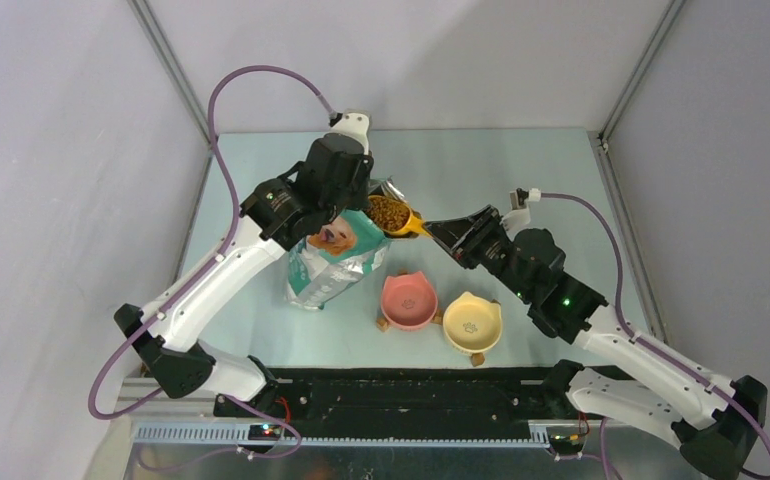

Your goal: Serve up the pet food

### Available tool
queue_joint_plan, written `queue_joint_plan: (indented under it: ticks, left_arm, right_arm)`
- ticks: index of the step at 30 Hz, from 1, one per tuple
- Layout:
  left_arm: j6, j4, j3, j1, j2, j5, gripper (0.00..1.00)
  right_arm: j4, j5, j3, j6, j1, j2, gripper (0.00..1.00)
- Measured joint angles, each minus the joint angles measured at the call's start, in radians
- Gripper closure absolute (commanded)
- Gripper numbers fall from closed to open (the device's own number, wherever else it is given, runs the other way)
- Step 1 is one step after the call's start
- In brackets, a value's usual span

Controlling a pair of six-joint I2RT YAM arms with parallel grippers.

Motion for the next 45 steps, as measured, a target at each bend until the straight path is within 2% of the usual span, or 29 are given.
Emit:
queue_joint_plan:
  ticks: [6,18,36,45]
  left_arm:
    - [0.000,0.000,0.000,0.000,0.000,0.007,1.00]
    - [-0.022,0.008,-0.007,0.000,-0.003,0.003,1.00]
    - [-0.054,0.069,-0.093,0.001,-0.073,-0.022,1.00]
    - [-0.067,0.075,-0.097,0.001,-0.073,-0.012,1.00]
  right_arm:
    - [-0.043,-0.025,0.000,0.003,-0.034,-0.008,1.00]
    - [-0.018,-0.061,-0.006,0.000,-0.048,-0.008,1.00]
    - [-0.036,-0.056,-0.058,0.018,-0.062,-0.185,1.00]
    - [-0.021,-0.075,-0.069,0.032,-0.068,-0.183,1.00]
